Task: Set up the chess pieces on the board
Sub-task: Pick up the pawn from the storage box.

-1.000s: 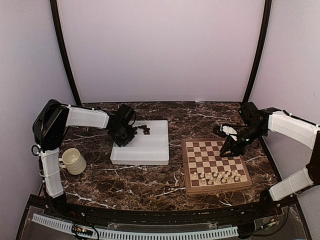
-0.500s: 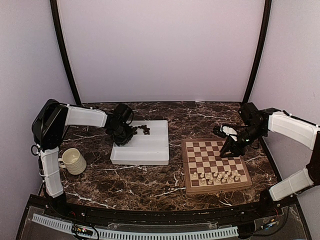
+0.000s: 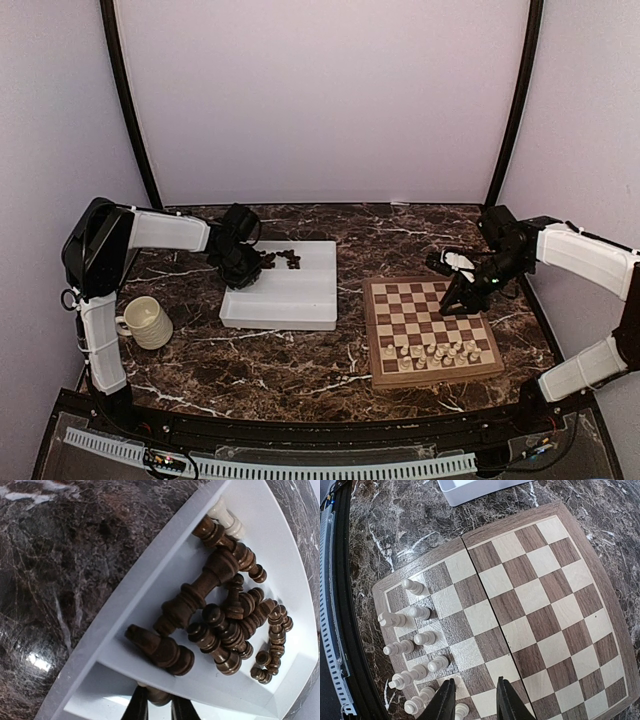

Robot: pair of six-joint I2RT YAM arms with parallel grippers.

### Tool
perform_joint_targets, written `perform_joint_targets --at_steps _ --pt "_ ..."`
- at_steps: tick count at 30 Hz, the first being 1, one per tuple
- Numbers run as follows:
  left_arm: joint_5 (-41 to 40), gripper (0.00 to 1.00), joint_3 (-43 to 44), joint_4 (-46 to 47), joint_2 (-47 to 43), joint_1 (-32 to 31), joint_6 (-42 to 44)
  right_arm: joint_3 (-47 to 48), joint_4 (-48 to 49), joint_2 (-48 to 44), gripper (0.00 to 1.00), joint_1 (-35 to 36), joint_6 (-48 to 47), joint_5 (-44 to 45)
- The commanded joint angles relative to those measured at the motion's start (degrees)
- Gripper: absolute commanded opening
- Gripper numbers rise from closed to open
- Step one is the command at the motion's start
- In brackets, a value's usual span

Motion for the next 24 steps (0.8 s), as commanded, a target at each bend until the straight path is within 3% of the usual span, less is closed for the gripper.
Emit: perform_joint_targets --at_steps 1,11,24 --pt "0.7 0.04 -0.1 -6.1 0.5 0.5 5.4 0.0 0.5 -1.3 0.29 0.3 0.6 -1.2" --pt "1.0 0.02 3.9 -10.6 -5.3 -1.8 29.6 4.0 0.0 0.8 0.29 0.5 2.5 -4.3" --pt "10.5 0.02 2.1 0.4 -7.6 -2.1 59.3 16.0 5.8 10.9 0.30 4.5 12.4 -13.5"
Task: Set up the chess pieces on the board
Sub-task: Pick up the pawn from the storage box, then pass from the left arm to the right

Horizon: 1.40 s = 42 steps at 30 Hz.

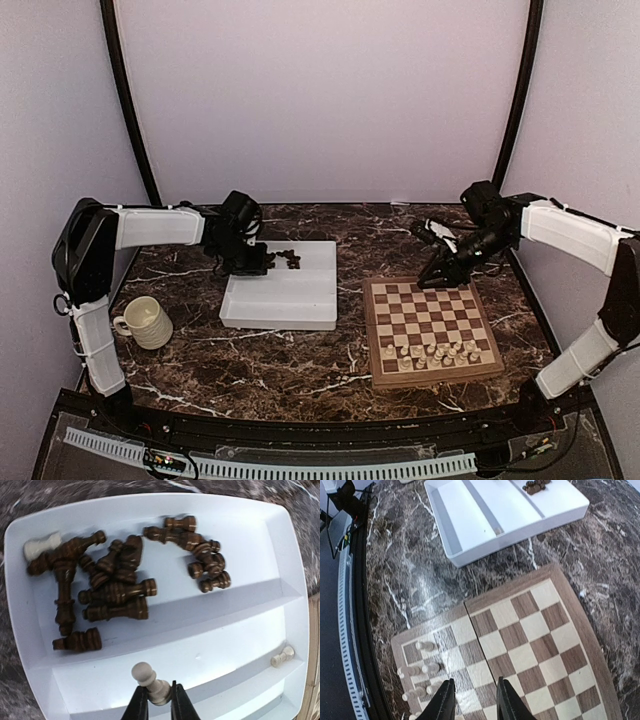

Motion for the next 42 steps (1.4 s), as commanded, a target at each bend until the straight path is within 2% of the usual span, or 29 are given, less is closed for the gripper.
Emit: perform_joint_targets --at_steps 1,8,14,17,20,28,34,42 --pt "4.3 0.02 -0.2 4.9 -3.8 -0.3 14.2 5.6 5.3 3.8 0.30 2.3 6.1 -7.2" --pt "10.3 0.01 -0.9 8.5 -5.5 -0.4 29.7 16.1 12.9 16.0 0.33 6.8 20.7 -13.8" --pt "14.7 0.01 -2.3 9.6 -8.2 -0.4 38.7 27.7 17.7 28.8 0.33 9.0 33.8 -20.3" --pt "17.2 0.01 -2.9 10.0 -9.5 -0.5 40.2 32.5 19.8 35.0 0.33 10.5 38.6 -23.3" --pt "19.9 0.02 -4.0 11.4 -10.7 -1.1 40.6 38.6 17.4 40.3 0.34 12.8 39.3 -24.4" --pt "20.9 0.02 -4.6 11.1 -10.3 -4.4 42.1 45.8 24.3 47.0 0.41 14.7 49.9 -28.4" --pt "20.8 0.02 -3.5 10.6 -9.1 -7.0 42.8 45.1 29.5 49.1 0.43 16.0 56.5 -31.5" --pt "20.8 0.02 -3.6 11.2 -9.0 -7.5 43.1 42.6 29.8 49.1 0.41 16.4 56.6 -31.8"
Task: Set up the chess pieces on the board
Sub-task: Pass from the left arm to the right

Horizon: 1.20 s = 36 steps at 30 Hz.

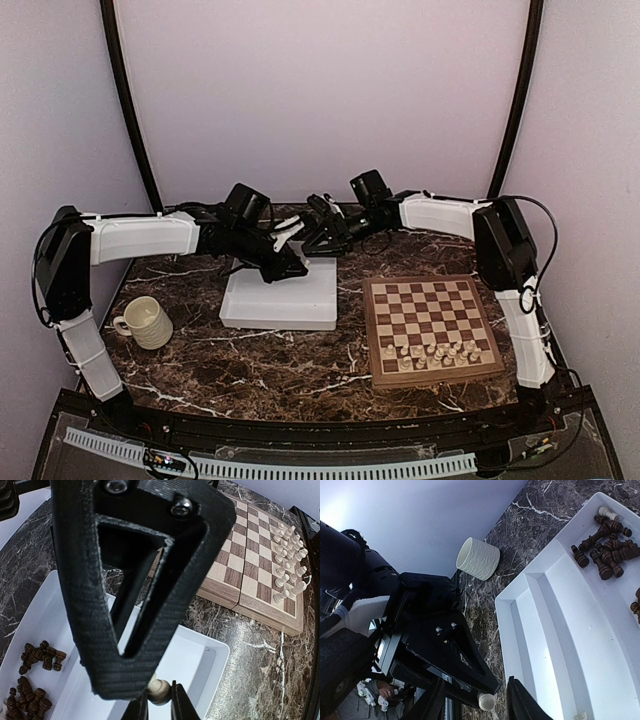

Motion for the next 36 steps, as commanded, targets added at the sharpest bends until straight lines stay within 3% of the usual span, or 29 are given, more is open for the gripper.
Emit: perform_joint_targets --at_steps 1,11,22,30,36 --pt "0.9 0.02 0.3 1.1 -0.6 0.1 1.1 -1.6 2.0 0.8 0.40 0.7 1.1 -1.6" --pt "-0.6 0.02 -0.1 1.9 -0.6 0.1 1.2 -3.3 -1.4 -0.4 0.37 0.8 -2.4 -0.7" --pt "1.0 0.02 0.2 1.8 -0.3 0.1 0.9 -2.2 -0.4 0.7 0.28 1.2 -1.4 -0.8" --pt "0.3 0.03 0.2 1.9 -0.3 0.1 0.7 -2.6 0.6 0.4 0.10 1.2 -1.1 -1.4" --pt "-3.2 0.27 -0.3 2.5 -1.3 0.1 -0.7 -0.2 -9.0 -3.0 0.04 1.0 -12.7 5.7"
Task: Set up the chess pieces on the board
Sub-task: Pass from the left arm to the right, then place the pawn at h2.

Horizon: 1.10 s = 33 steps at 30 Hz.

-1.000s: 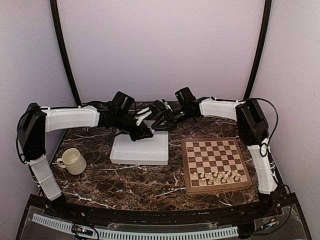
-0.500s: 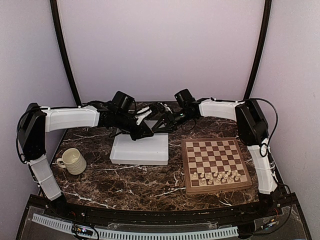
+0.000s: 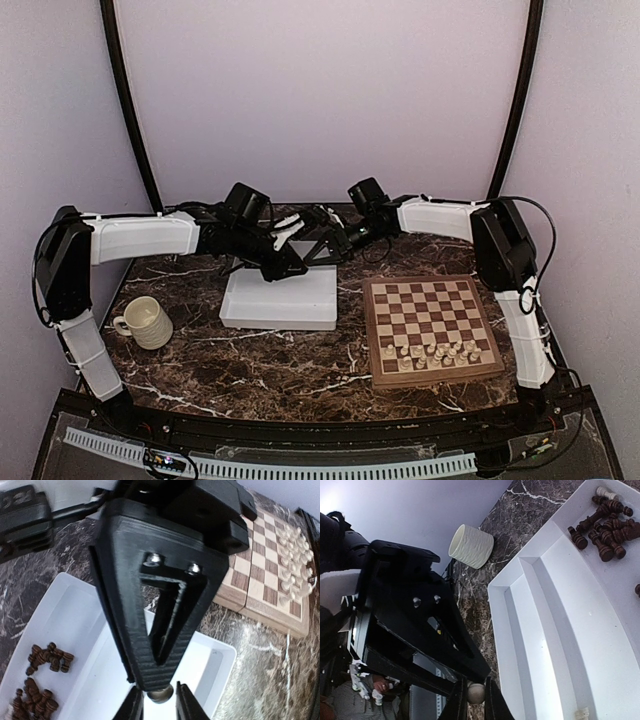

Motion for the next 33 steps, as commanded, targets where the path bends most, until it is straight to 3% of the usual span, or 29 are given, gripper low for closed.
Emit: perform_joint_targets --at_steps 1,3,4,6,14,22,29,33 --pt "-3.2 0.36 -0.8 2.1 -2.5 0.1 -1.0 2.5 -8.4 -4.2 0.04 0.1 -10.9 7.0" --pt "-5.0 0.58 -2.6 5.3 -4.4 0.1 -1.5 1.3 -9.7 -7.2 0.03 -0.7 -13.5 11.0" --pt "-6.2 0.88 -3.7 5.9 -5.1 0.2 -1.6 -0.1 -9.8 -8.9 0.03 -1.3 -14.8 12.7" --pt "-8.2 0.98 -4.9 7.4 -6.7 0.1 -2.3 -2.2 -10.4 -12.4 0.03 -2.5 -17.5 15.9" --pt "-20.5 0.99 -6.5 9.6 -7.9 1.4 -15.5 -19.4 -16.7 -31.0 0.03 -11.6 -31.4 28.4" --pt "-3.2 0.96 -5.6 9.0 -7.6 6.9 -26.7 -41.1 -20.9 -52.9 0.02 -25.0 -42.6 40.0" --pt "2.1 0.74 -3.8 6.7 -6.3 7.2 -28.9 -56.0 -25.2 -68.9 0.02 -32.4 -50.6 46.1" --pt "2.6 0.70 -2.6 4.5 -6.2 7.2 -29.5 -61.1 -28.7 -72.5 0.02 -34.7 -54.8 48.1"
